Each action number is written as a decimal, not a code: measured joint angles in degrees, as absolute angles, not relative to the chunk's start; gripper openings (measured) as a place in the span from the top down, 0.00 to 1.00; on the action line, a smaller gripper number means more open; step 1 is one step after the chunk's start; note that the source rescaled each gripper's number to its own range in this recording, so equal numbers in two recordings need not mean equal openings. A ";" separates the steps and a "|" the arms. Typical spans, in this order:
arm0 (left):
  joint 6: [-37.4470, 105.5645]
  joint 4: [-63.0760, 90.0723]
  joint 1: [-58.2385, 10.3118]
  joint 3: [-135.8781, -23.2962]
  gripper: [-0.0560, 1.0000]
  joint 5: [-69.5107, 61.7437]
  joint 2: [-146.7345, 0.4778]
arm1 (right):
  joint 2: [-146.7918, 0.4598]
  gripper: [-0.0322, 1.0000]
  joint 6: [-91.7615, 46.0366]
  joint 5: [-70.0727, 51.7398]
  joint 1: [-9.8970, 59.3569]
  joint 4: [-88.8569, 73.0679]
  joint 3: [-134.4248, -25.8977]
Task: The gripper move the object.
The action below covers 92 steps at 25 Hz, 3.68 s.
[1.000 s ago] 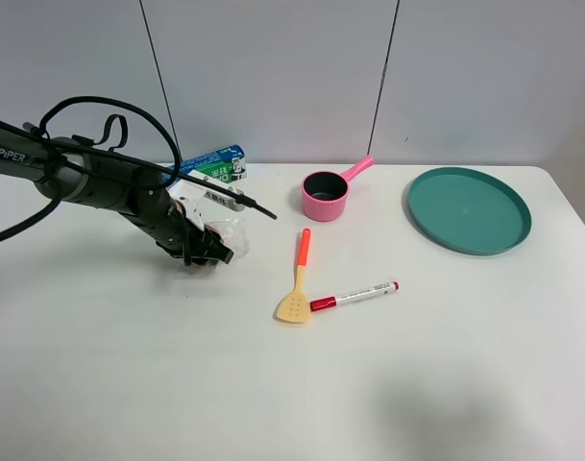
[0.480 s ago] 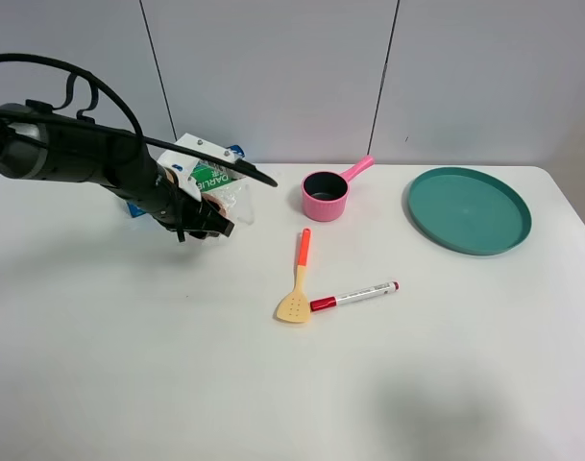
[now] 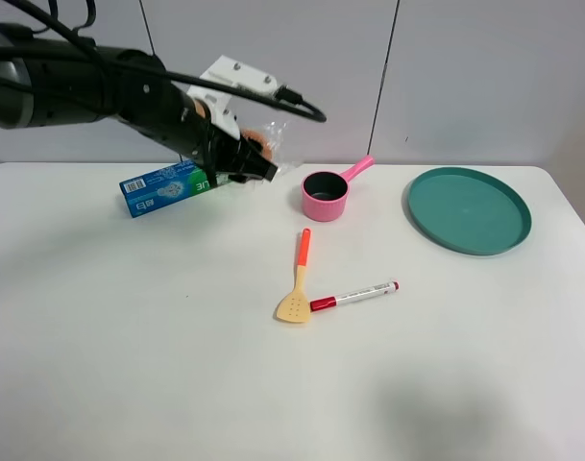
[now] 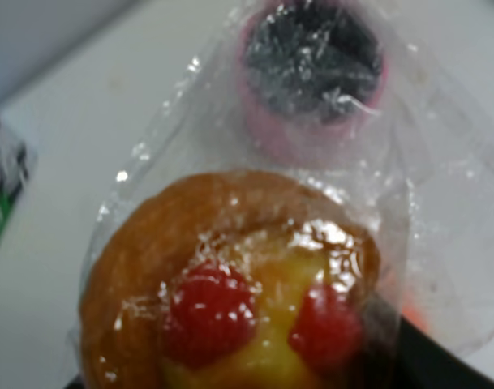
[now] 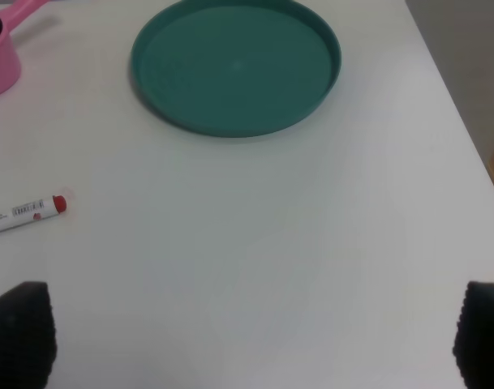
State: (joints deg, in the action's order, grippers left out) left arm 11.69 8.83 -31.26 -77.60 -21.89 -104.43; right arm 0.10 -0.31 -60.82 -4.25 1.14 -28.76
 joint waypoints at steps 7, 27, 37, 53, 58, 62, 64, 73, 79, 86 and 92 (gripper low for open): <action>11.69 12.49 -32.12 -89.70 0.94 -23.77 -108.75 | 0.10 0.00 -0.31 -60.82 -4.25 1.14 -28.76; 18.38 19.81 -32.71 -113.33 0.94 -28.61 -133.87 | 0.10 0.00 0.00 -60.82 -4.25 1.14 -28.76; 19.09 19.92 -32.71 -113.80 0.94 -23.47 -138.81 | 0.10 0.00 0.00 -60.82 -4.25 1.14 -28.76; 19.14 19.92 -34.19 -113.81 0.94 -18.35 -140.52 | 0.10 0.00 0.00 -60.82 -4.25 1.14 -28.76; 19.14 20.05 -35.00 -113.81 0.94 -18.46 -141.57 | 0.10 0.00 0.00 -60.82 -4.25 1.14 -28.76; 19.14 20.12 -35.00 -113.81 0.94 -18.30 -142.79 | 0.10 0.00 0.00 -60.82 -4.25 1.14 -28.76; 19.14 20.12 -35.00 -113.81 0.94 -18.18 -142.79 | 0.10 0.00 0.00 -60.82 -4.25 1.14 -28.76; 19.14 20.12 -35.00 -113.81 0.94 -16.73 -143.21 | 0.10 0.00 0.00 -60.82 -4.25 1.14 -28.76; 19.14 20.12 -35.00 -113.81 0.48 -16.73 -143.21 | 0.10 0.00 0.00 -60.82 -4.25 1.14 -28.76; 19.14 20.12 -35.00 -113.81 0.06 -16.59 -143.21 | 0.10 0.00 0.00 -60.82 -4.25 1.14 -28.76; 18.95 20.12 -35.00 -113.81 0.06 -16.30 -141.46 | 0.10 0.00 0.00 -60.82 -4.25 1.14 -28.76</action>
State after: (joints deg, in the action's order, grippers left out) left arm 18.95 20.12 -35.00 -113.81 -16.30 -141.46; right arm 0.10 0.00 -60.82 -4.25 1.14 -28.76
